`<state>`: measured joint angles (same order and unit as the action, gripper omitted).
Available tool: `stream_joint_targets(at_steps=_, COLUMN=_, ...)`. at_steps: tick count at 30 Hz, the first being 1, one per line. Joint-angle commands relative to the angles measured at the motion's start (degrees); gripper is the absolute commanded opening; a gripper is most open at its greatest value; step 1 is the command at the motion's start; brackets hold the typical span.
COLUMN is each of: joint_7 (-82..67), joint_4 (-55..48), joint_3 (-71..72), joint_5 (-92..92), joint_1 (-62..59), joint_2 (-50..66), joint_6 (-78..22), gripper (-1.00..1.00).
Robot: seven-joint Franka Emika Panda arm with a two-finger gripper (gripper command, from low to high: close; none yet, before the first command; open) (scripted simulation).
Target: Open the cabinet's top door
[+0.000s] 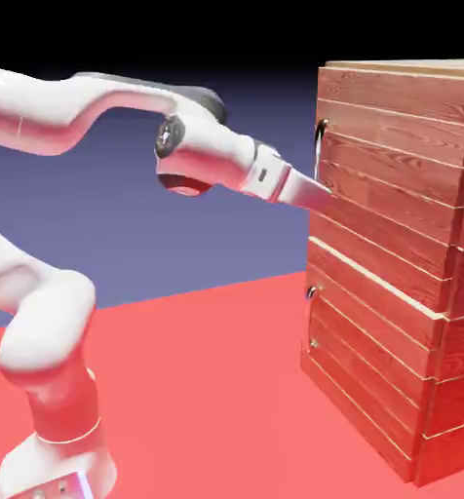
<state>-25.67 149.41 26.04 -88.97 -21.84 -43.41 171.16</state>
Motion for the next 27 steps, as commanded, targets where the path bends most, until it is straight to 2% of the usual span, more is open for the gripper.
stream_joint_targets(at_steps=1, joint_7=-1.9, joint_4=-0.3, joint_3=0.7, joint_5=-2.5, joint_1=-0.6, joint_2=-0.3, joint_6=-0.1, gripper=0.00)
stream_joint_targets(at_steps=27, joint_7=-51.5, joint_4=-8.8, joint_3=19.7, joint_5=-67.3, joint_1=-17.0, joint_2=-8.1, joint_6=-2.2, gripper=0.00)
